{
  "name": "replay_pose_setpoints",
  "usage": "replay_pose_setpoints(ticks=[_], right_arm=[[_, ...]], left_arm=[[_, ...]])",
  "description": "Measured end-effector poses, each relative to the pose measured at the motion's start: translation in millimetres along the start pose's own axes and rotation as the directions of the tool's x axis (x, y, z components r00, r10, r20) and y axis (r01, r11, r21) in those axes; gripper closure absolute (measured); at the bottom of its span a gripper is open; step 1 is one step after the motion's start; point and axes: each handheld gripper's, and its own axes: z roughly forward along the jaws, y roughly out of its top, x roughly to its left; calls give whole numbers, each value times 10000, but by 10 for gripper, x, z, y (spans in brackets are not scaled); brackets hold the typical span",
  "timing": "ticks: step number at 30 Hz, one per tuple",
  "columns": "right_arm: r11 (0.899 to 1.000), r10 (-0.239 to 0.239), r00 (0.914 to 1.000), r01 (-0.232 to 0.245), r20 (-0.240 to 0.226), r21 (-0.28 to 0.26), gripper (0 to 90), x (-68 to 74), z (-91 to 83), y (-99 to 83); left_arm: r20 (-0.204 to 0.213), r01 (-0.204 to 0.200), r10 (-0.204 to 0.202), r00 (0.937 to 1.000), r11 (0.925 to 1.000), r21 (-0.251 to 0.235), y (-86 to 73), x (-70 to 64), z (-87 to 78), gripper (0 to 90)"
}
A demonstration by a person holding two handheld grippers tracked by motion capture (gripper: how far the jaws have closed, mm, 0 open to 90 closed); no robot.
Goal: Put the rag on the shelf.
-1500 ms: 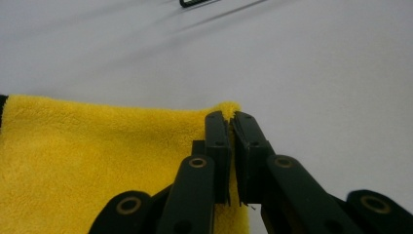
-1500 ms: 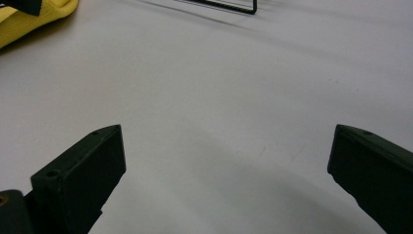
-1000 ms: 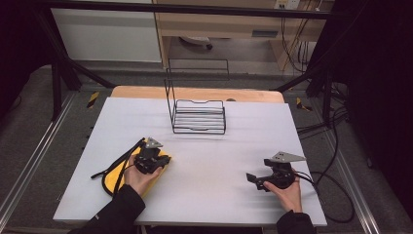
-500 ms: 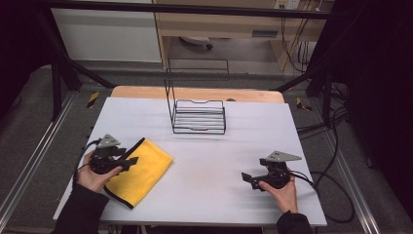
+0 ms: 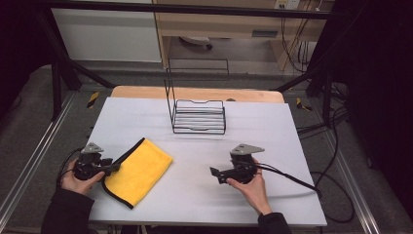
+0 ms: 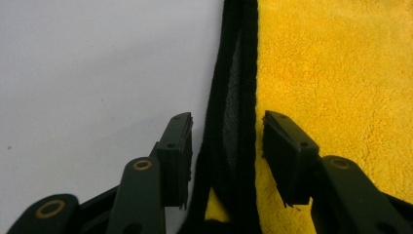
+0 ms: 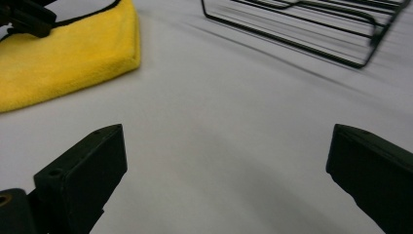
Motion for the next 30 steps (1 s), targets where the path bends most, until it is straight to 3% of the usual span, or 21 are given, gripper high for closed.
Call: replay_pose_setpoints(ticks=[2,5,6,10,13,20,24,25,30], right_arm=[[10000,-84,9999,84,-91,-9,39,55,58,37],[9999,-121,9989,121,-460,1,76,266,290,166],[9999,-121,9989,121,-460,1,76,266,290,166],[9999,32,9963,-20,-863,140,153,468,606,269],[9996,43,9960,-19,-893,272,217,558,789,306],[9982,399,9967,-367,-704,467,372,702,1121,381],[9978,411,9980,-385,-477,538,439,760,1217,400],[9960,730,9961,-703,-496,543,476,762,1264,403],[9921,965,9946,-929,-394,843,537,769,1344,388]], left_arm=[[167,120,-121,9998,9999,40,-13,11,2,565],[310,342,-344,9989,9994,83,-26,19,0,604],[307,430,-433,9986,9990,94,-29,13,-1,604],[201,631,-636,9978,9978,212,-27,-20,-2,642],[74,318,-321,9995,9990,307,-21,-52,-6,656],[44,2,-4,10000,9990,452,-6,-88,-8,706],[90,-21,16,10000,9988,488,-2,-88,-10,725],[109,-35,29,9999,9988,491,-2,-88,-10,737],[111,-84,79,9999,9988,477,-4,-88,-10,741]])
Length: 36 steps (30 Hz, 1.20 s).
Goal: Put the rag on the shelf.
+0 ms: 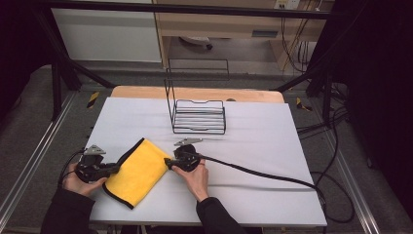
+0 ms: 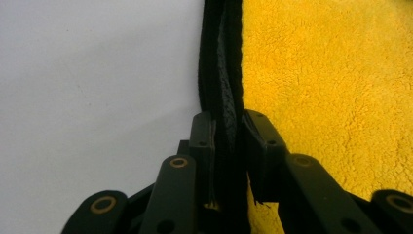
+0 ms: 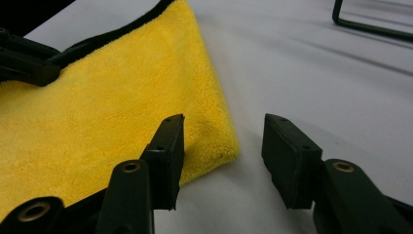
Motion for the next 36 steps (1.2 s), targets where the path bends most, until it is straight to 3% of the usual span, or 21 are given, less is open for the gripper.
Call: replay_pose_setpoints(ticks=[2,6,13,18,20,21,22,26,27,30,33,36], right_arm=[[10000,39,10000,-39,5,55,555,4,10,-3],[9996,251,9997,-250,-68,160,676,44,45,-35],[9972,725,9970,-719,-283,228,831,50,16,-6],[9977,664,9959,-652,-620,204,841,50,-122,105],[9987,445,9975,-431,-548,259,843,52,-208,157],[9990,323,9985,-308,-435,335,843,51,-255,177],[9989,185,9994,-172,-285,431,843,48,-301,192],[9974,-114,9999,117,-46,716,842,13,-433,218],[9958,-178,9998,169,89,904,843,-42,-527,216],[9949,-228,9995,206,213,990,842,-118,-620,198],[9916,-410,9981,351,454,1244,842,-285,-797,144],[9900,-487,9973,408,557,1349,842,-366,-870,117]], left_arm=[[-23,-28,28,10000,10000,-78,-11,-2,2,740],[-61,-47,46,10000,9999,-93,-13,-7,3,737],[-3,377,-377,9993,9992,-111,-7,-6,-10,776],[125,680,-679,9976,9976,-135,-4,-22,-37,792],[458,793,-788,9958,9968,-99,1,-57,-42,793],[717,727,-721,9948,9973,-71,13,-138,-30,793],[717,727,-721,9948,9973,-71,13,-138,-30,793],[883,525,-515,9948,9986,-89,55,-370,-3,792],[1160,615,-590,9915,9979,-181,72,-485,12,791],[1408,723,-676,9877,9970,-284,95,-602,40,790],[1476,715,-656,9869,9968,-350,145,-797,124,788],[1285,466,-412,9909,9982,-391,201,-989,219,788]])
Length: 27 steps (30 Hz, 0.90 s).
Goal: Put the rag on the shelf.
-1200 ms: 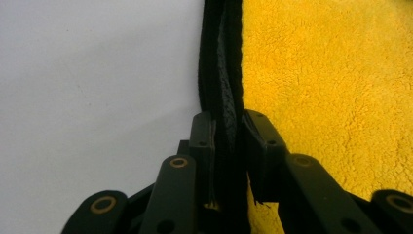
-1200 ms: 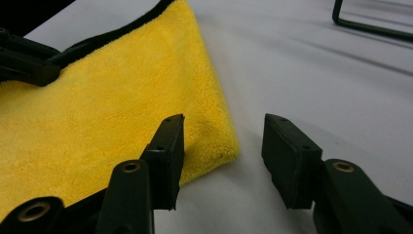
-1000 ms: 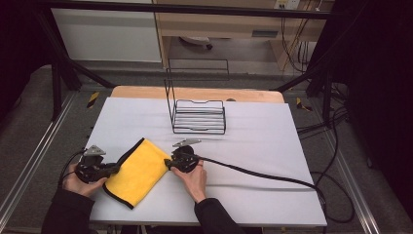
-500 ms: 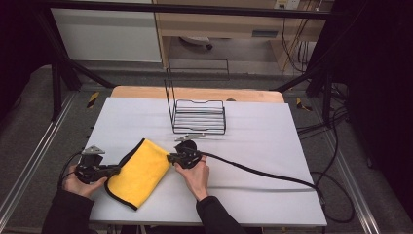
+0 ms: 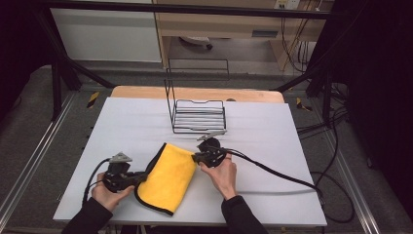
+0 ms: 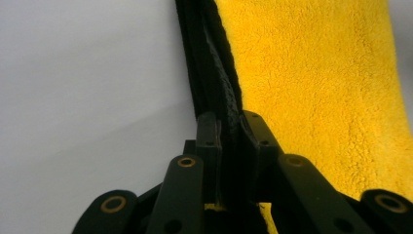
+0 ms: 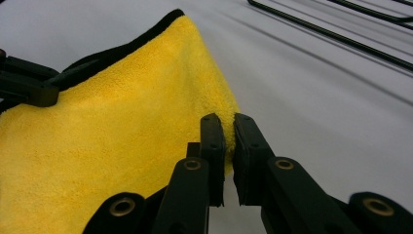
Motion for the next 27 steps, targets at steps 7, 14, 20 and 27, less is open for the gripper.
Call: replay_pose_setpoints(ticks=[7,14,20,27], right_arm=[[9990,-413,9984,407,385,162,841,-248,-126,-72],[9938,-1106,9925,1110,518,-51,840,-372,19,-30],[9918,-1252,9908,1265,519,-209,836,-444,246,-37],[9880,-1332,9893,1373,596,-707,780,-475,312,-120]], left_arm=[[-410,-223,213,9989,9995,-225,40,-332,178,785],[-669,-330,311,9973,9991,-272,18,-524,207,783],[-688,-555,530,9962,9979,-347,-18,-536,206,756],[-719,-1364,1331,9885,9898,-424,-27,-514,167,677]])
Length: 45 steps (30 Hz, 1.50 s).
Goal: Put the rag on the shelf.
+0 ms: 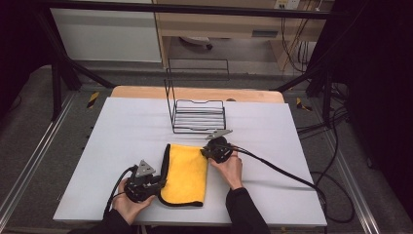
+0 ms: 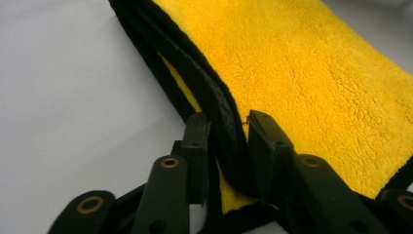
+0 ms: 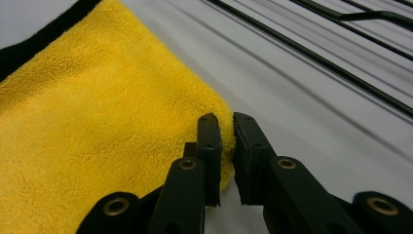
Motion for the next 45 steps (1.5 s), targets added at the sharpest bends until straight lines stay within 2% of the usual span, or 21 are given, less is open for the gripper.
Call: replay_pose_setpoints(ticks=[2,4,5,6,7,8,9,10,11,12,14,16,17,20,24,28,32,37,40,45], right_arm=[[9999,-45,10000,45,-1,-114,765,-1,-27,-3],[9989,-96,10000,95,-25,-453,680,-14,-142,-17],[9989,-96,10000,95,-25,-453,680,-14,-142,-17],[9987,-77,10000,75,-23,-506,637,-21,-185,-23],[9971,-50,10000,53,45,-755,557,-34,-271,-49],[9971,-50,10000,53,45,-755,557,-34,-271,-49],[9968,-38,10000,39,16,-802,513,-45,-312,-66],[9962,-69,10000,71,23,-867,468,-59,-353,-87],[9959,-45,10000,50,56,-907,402,-87,-438,-139],[9959,-45,10000,50,56,-907,402,-87,-438,-139],[9946,118,9999,-118,-10,-1036,325,-121,-518,-199],[9928,314,9995,-321,-84,-1157,227,-169,-616,-284],[9928,314,9995,-321,-84,-1157,227,-169,-616,-284],[9926,505,9986,-521,-179,-1100,144,-206,-678,-358],[9906,693,9974,-709,-182,-1165,76,-245,-732,-479],[9898,746,9971,-761,-169,-1201,57,-261,-756,-560],[9876,965,9952,-980,-183,-1230,44,-276,-794,-652],[9857,1099,9937,-1117,-212,-1262,31,-268,-838,-710],[9858,1099,9937,-1115,-197,-1256,28,-260,-841,-715],[9864,1032,9946,-1035,-91,-1273,25,-258,-843,-720]], left_arm=[[61,-190,191,9998,9998,-43,7,26,-28,660],[71,-377,378,9993,9992,-156,13,66,-65,591],[128,-384,387,9992,9990,-216,18,91,-82,591],[202,-399,404,9990,9989,-254,25,118,-93,565],[235,-384,391,9990,9989,-281,30,143,-105,504],[295,-432,441,9986,9986,-297,35,172,-114,504],[389,-454,465,9982,9986,-278,41,201,-115,437],[503,-380,393,9980,9989,-259,46,229,-117,437],[622,-363,381,9973,9989,-292,51,259,-117,383],[689,-341,360,9970,9990,-289,61,287,-116,383],[772,-310,337,9964,9989,-355,87,337,-119,343],[844,-237,267,9961,9991,-359,123,382,-117,249],[863,-167,199,9961,9992,-372,141,399,-110,249],[754,-156,173,9970,9996,-222,199,453,-75,153],[537,-120,122,9985,9999,-45,292,516,-15,92],[354,-212,216,9991,9997,-99,393,536,42,88],[416,-271,277,9987,9995,-153,502,540,103,88],[277,-604,609,9978,9981,-156,634,543,166,94],[287,-650,656,9974,9977,-195,699,554,200,95],[302,-509,517,9982,9983,-272,768,602,285,122]])
